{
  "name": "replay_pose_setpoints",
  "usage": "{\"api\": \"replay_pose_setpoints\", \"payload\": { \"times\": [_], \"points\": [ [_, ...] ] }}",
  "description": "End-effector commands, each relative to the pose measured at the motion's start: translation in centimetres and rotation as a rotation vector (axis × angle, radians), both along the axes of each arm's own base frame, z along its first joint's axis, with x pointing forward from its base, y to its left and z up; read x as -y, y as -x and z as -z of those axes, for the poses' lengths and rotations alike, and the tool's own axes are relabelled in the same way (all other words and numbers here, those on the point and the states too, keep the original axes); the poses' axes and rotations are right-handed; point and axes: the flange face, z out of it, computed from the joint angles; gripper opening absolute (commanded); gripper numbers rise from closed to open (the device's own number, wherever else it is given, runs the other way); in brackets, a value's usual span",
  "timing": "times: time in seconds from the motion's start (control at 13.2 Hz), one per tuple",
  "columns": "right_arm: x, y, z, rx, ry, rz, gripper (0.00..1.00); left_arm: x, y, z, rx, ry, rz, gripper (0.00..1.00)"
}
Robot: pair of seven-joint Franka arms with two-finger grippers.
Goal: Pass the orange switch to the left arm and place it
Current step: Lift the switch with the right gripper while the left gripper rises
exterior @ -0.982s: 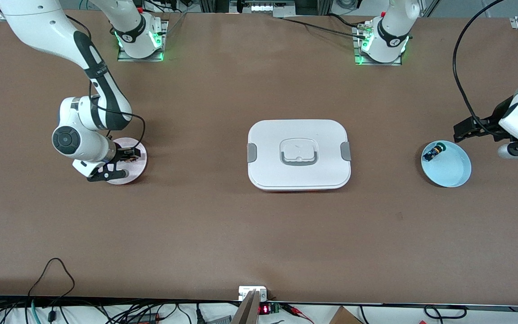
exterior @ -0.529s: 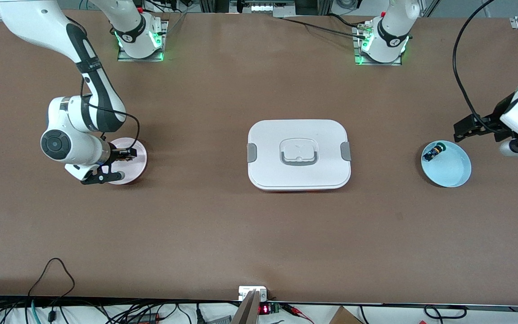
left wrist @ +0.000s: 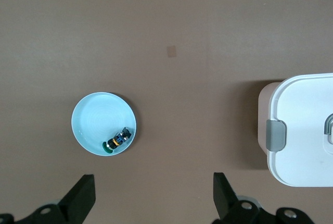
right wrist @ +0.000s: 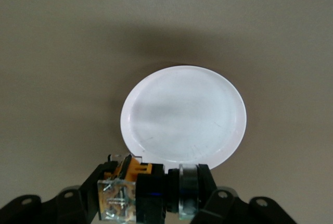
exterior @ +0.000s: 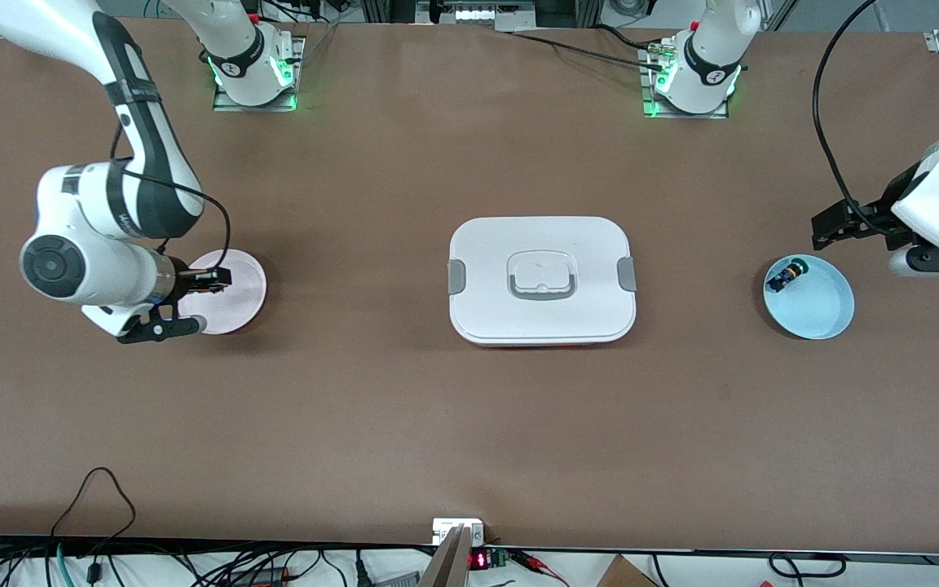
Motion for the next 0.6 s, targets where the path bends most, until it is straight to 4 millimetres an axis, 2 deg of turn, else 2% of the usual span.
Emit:
{"api": "replay_pose_setpoints", "payload": {
  "times": [0.0, 0.15, 0.23, 0.45, 0.53],
  "points": [
    [-0.7, -0.9, -4.1, -0.005, -0.072, -0.033, 0.51, -0.1, 0.6, -1.4, 0.010, -0.015, 0.007, 1.00],
    [-0.7, -1.2, -6.6, 0.003, -0.119, -0.059, 0.51, 0.1, 0.7, -1.4, 0.009, -0.013, 0.015, 1.00],
    [-0.8, -1.4, -7.9, 0.017, -0.125, -0.066, 0.51, 0.5, 1.1, -1.9, 0.011, -0.016, 0.013, 1.00],
    [-2.0, -1.7, -12.0, 0.060, -0.133, -0.089, 0.51, 2.3, 1.8, -0.8, -0.032, 0.054, 0.033, 1.00],
    [-2.6, -1.5, -13.0, 0.069, -0.139, -0.102, 0.51, 3.1, 2.1, -1.2, -0.026, 0.056, 0.047, 1.00]
  ]
}}
